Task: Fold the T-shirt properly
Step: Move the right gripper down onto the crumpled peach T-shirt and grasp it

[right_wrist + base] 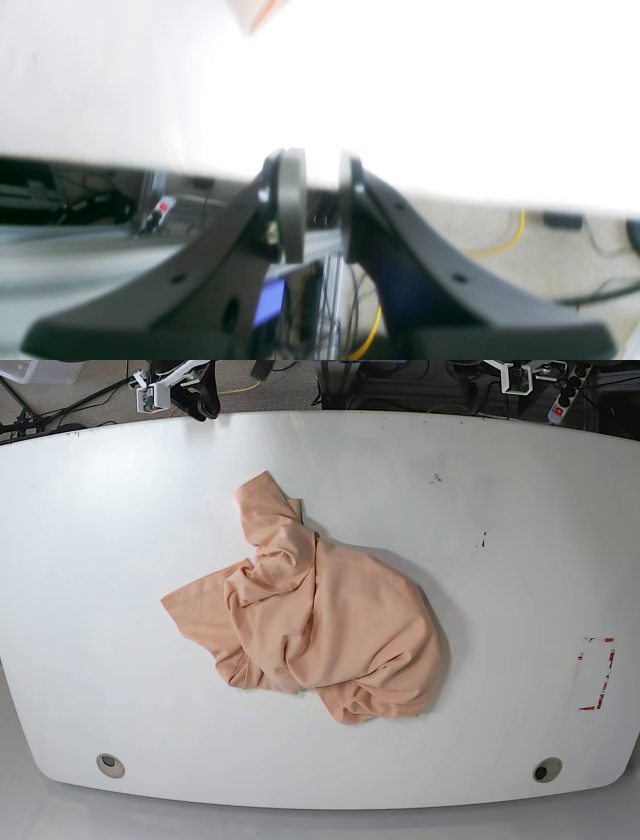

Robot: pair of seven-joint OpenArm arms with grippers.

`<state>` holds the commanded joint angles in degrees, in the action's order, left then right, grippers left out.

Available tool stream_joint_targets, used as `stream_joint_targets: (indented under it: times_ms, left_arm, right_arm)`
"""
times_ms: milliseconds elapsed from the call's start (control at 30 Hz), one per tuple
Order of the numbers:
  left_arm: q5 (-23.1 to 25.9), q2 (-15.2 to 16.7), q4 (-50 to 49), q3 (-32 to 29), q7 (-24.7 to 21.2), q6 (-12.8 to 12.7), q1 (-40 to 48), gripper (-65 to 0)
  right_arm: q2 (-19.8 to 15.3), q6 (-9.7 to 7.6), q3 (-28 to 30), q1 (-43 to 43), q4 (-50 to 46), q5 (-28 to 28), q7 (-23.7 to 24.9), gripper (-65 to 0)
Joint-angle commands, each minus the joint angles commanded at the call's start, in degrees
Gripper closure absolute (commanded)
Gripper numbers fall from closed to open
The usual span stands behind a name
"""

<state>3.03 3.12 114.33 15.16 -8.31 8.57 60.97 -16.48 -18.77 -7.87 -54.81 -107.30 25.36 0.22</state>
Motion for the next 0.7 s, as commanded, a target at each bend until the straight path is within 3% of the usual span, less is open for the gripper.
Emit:
stream_joint_targets:
  times_ms: [333, 700]
  left_arm:
    - [0.0, -8.6, 0.0, -1.7, 0.1, 0.0, -14.1, -42.5]
    - [0.1, -9.6, -0.8, -1.8, 0.1, 0.1, -21.1, -42.5]
  right_arm:
    - [3.8, 0.00, 0.0, 13.2, -0.4, -0.3, -12.7, -10.3]
    - [4.0, 0.00, 0.0, 25.6, -0.5, -0.3, -20.2, -10.9]
